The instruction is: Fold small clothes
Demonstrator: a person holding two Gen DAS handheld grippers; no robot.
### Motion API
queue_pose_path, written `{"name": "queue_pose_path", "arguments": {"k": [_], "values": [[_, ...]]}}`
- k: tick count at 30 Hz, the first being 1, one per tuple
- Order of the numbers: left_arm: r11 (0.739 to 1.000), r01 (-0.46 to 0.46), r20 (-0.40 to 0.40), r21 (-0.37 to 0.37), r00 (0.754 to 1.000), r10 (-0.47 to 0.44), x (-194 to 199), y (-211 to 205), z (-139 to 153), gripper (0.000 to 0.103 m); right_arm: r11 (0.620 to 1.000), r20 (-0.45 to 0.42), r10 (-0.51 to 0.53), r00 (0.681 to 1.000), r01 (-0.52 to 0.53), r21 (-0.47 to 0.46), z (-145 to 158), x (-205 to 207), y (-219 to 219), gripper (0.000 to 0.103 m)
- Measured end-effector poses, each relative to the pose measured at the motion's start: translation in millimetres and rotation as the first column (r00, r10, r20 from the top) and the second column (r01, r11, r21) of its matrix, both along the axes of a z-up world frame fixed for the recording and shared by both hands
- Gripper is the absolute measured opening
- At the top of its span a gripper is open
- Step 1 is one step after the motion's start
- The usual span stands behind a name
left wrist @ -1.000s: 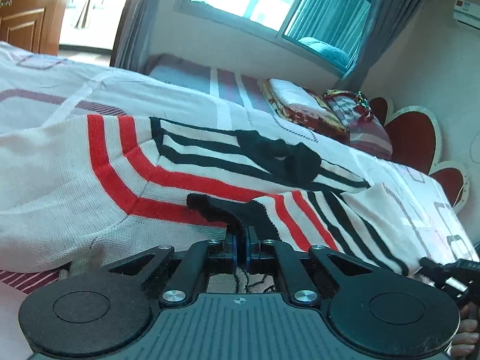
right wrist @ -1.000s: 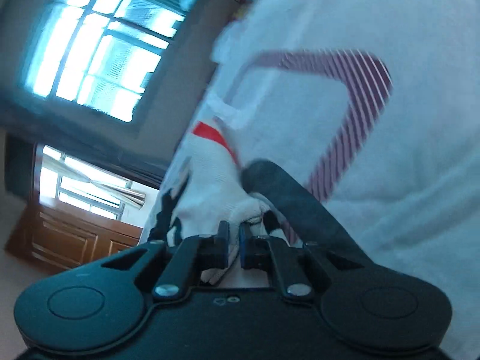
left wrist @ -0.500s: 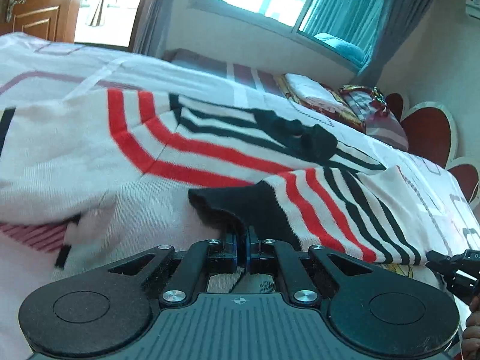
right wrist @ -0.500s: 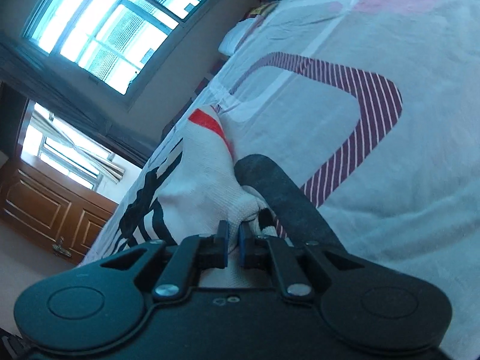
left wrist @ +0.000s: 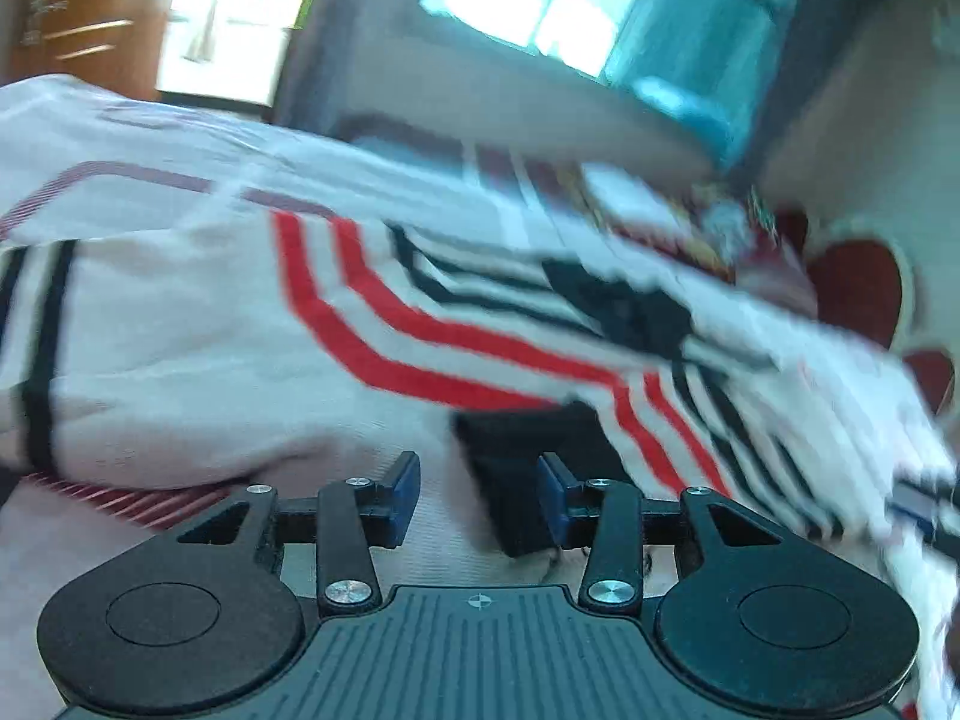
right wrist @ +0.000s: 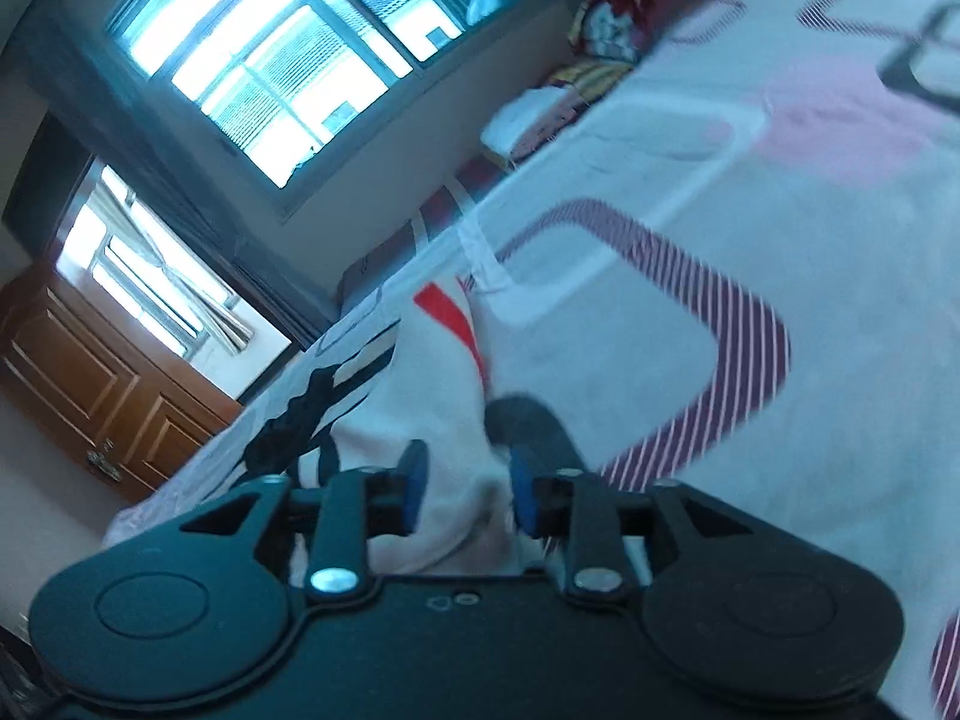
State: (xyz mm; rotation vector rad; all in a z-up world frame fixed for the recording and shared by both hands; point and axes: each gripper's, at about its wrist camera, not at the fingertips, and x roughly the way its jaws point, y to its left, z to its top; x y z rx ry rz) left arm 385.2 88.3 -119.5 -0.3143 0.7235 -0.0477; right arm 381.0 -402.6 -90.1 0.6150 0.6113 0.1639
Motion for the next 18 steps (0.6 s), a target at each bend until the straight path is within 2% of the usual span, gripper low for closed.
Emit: {"name": "queue_pose_path", "arguments": {"k": [2, 4, 5, 6, 9, 12, 13, 14, 15, 16, 18], "values": [[0.999, 0.017, -0.045, 0.033, 0.999, -0.015, 15.2, -8.3, -5.8, 0.042, 1.0, 0.001, 0.001, 1.0, -0.001, -0.011, -0.9, 17.8, -0.2, 0.038], [0.999, 0.036, -0.038, 0.018, 0.999, -0.035, 22.1, -12.1, -5.8, 0.041, 1.0, 0.0, 0.002, 1.0, -0.002, -0.017, -3.4, 35.9, -1.3, 0.038], [0.999, 0.044, -0.038, 0.011, 0.998, -0.043, 25.6, -12.7, -6.0, 0.034, 1.0, -0.001, 0.01, 1.0, -0.01, -0.02, -4.8, 45.4, -1.1, 0.038], [0.999, 0.052, -0.043, 0.011, 0.998, -0.051, 28.7, -13.7, -6.8, 0.011, 0.999, -0.003, 0.019, 1.0, -0.019, -0.025, -6.3, 54.6, 0.1, 0.038], [0.998, 0.06, -0.04, 0.017, 0.997, -0.059, 35.1, -14.6, -9.0, 0.01, 0.998, -0.005, 0.062, 0.998, -0.062, -0.032, -9.5, 79.3, 5.4, 0.039], [0.997, 0.077, -0.027, 0.031, 0.997, -0.077, 39.7, -16.4, -5.4, 0.009, 0.989, -0.002, 0.107, 0.994, -0.107, -0.103, -11.3, 96.8, 16.5, 0.04], [0.996, 0.082, -0.015, 0.031, 0.997, -0.081, 42.7, -16.2, -3.4, 0.009, 0.984, -0.013, 0.132, 0.991, -0.132, -0.118, -13.3, 101.4, 19.6, 0.029], [0.996, 0.087, 0.005, 0.031, 0.996, -0.087, 45.1, -15.8, -0.8, 0.009, 0.977, -0.032, 0.155, 0.987, -0.158, -0.144, -15.6, 104.6, 23.4, 0.008], [0.996, 0.087, 0.024, 0.031, 0.996, -0.088, 48.2, -15.1, 2.5, 0.009, 0.972, -0.039, 0.143, 0.989, -0.148, -0.18, -16.1, 104.1, 24.7, 0.009], [0.996, 0.089, 0.044, 0.026, 0.995, -0.09, 50.9, -13.6, 5.5, 0.009, 0.978, -0.029, 0.123, 0.992, -0.126, -0.167, -16.0, 101.3, 20.7, 0.008], [0.994, 0.097, 0.042, 0.046, 0.994, -0.099, 58.5, -13.4, 7.1, 0.008, 0.98, -0.022, 0.068, 0.997, -0.071, -0.187, -14.8, 95.9, 14.2, 0.001]]}}
